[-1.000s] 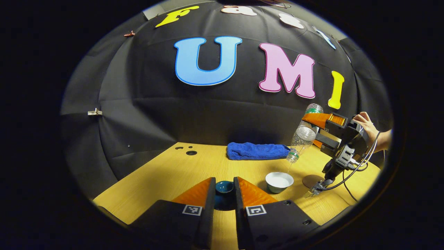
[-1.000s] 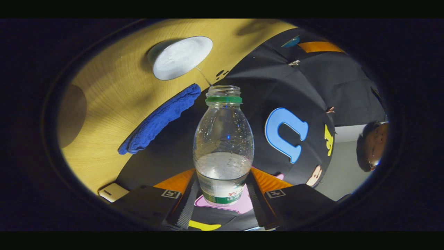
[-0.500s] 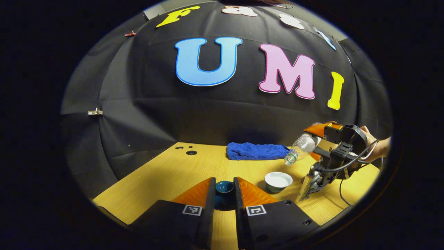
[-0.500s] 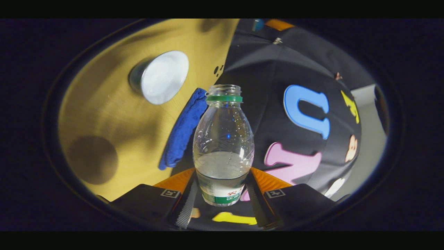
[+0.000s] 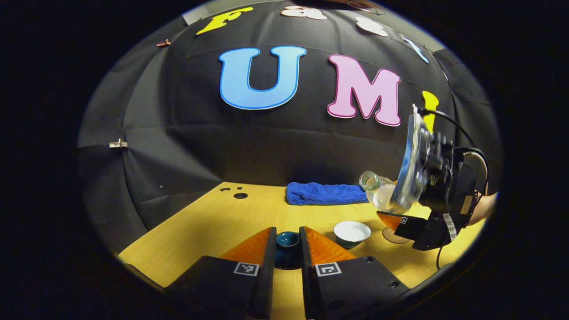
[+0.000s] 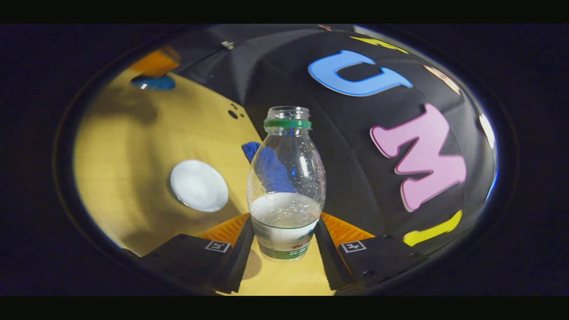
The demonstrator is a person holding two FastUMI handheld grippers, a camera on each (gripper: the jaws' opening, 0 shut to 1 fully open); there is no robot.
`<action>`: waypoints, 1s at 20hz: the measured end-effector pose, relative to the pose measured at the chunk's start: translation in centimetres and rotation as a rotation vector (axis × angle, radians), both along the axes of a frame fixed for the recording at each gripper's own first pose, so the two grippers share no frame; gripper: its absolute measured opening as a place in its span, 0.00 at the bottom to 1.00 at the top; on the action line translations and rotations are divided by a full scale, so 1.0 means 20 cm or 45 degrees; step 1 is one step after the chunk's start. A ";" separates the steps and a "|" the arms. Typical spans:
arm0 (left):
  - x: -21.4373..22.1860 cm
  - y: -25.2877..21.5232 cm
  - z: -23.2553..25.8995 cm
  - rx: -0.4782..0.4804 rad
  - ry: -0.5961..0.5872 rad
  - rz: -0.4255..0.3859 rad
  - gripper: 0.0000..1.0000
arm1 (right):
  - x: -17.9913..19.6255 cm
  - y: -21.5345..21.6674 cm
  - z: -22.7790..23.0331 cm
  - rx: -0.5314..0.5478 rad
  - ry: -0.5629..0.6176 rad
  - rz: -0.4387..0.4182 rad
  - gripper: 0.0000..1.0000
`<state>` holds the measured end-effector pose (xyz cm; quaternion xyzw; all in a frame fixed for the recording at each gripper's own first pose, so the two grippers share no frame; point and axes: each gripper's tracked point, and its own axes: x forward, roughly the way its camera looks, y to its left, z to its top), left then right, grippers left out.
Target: Open the teacup lid with one hand, grasp the water bottle and pour water into the teacup with the other hand; after pouring, place the water bottle on the coaster and then close the teacup lid.
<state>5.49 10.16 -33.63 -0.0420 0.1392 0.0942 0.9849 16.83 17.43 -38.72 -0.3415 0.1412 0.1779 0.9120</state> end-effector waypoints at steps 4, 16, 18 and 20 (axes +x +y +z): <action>0.03 -0.04 0.00 0.011 0.001 -0.030 0.31 | -0.01 0.00 0.00 0.483 0.174 -0.140 0.75; 0.12 -0.18 -0.01 0.017 0.010 -0.111 0.27 | -0.01 -0.11 -0.10 0.936 0.226 -0.296 0.75; 0.13 -0.20 -0.01 0.019 0.011 -0.119 0.31 | -0.03 -0.11 -0.13 0.946 0.241 -0.305 0.75; 0.14 -0.22 -0.02 0.021 0.013 -0.125 0.31 | -0.03 -0.12 -0.16 0.971 0.248 -0.313 0.75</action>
